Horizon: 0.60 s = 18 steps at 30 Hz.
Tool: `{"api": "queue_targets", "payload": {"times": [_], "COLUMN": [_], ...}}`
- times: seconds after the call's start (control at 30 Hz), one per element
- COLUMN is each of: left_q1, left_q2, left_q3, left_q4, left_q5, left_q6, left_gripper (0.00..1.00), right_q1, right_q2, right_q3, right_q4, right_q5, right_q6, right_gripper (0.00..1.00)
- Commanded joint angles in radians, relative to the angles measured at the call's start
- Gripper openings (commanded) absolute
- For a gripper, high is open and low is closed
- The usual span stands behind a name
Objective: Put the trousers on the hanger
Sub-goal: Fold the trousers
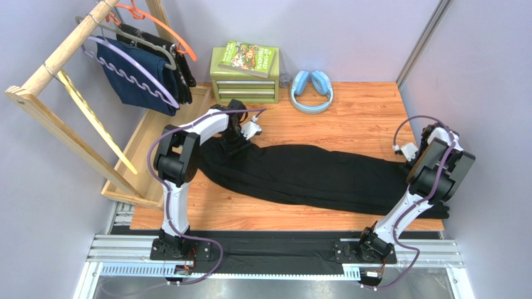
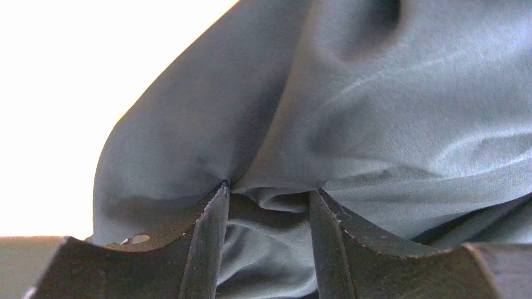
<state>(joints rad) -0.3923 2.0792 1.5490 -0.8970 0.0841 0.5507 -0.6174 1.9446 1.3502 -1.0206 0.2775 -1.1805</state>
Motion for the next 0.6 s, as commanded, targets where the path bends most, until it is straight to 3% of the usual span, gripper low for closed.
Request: {"api": "queue_targets", "payload": {"times": [0.0,0.27,0.37,0.43,0.57], "left_q1": [0.003,-0.011,-0.011,0.003,0.069], "left_q2": [0.027,-0.059,-0.035,-0.010,-0.004], "left_q3": [0.097,0.050,0.026,0.004,-0.018], "left_q4": [-0.040,-0.037,-0.042,-0.046,-0.065], "left_q5": [-0.013,0.020,-0.050,-0.133,-0.199], "left_q6": [-0.009,0.012,0.014,0.020,-0.003], "left_gripper": [0.56,0.56,0.55,0.45,0.38], "right_q1": [0.048,0.053,0.053,0.051,0.045], "right_q2": [-0.079,-0.052,-0.039,-0.030,-0.027], "right_q3": [0.078,0.144,0.161,0.170,0.184], "right_q4": [-0.134,-0.202,-0.210,-0.214,-0.213], "right_q5": [-0.119,-0.205,-0.219,-0.218,-0.228], "right_q6": [0.074,0.188,0.223,0.235,0.275], "right_gripper": [0.76,0.72,0.70,0.70,0.73]}}
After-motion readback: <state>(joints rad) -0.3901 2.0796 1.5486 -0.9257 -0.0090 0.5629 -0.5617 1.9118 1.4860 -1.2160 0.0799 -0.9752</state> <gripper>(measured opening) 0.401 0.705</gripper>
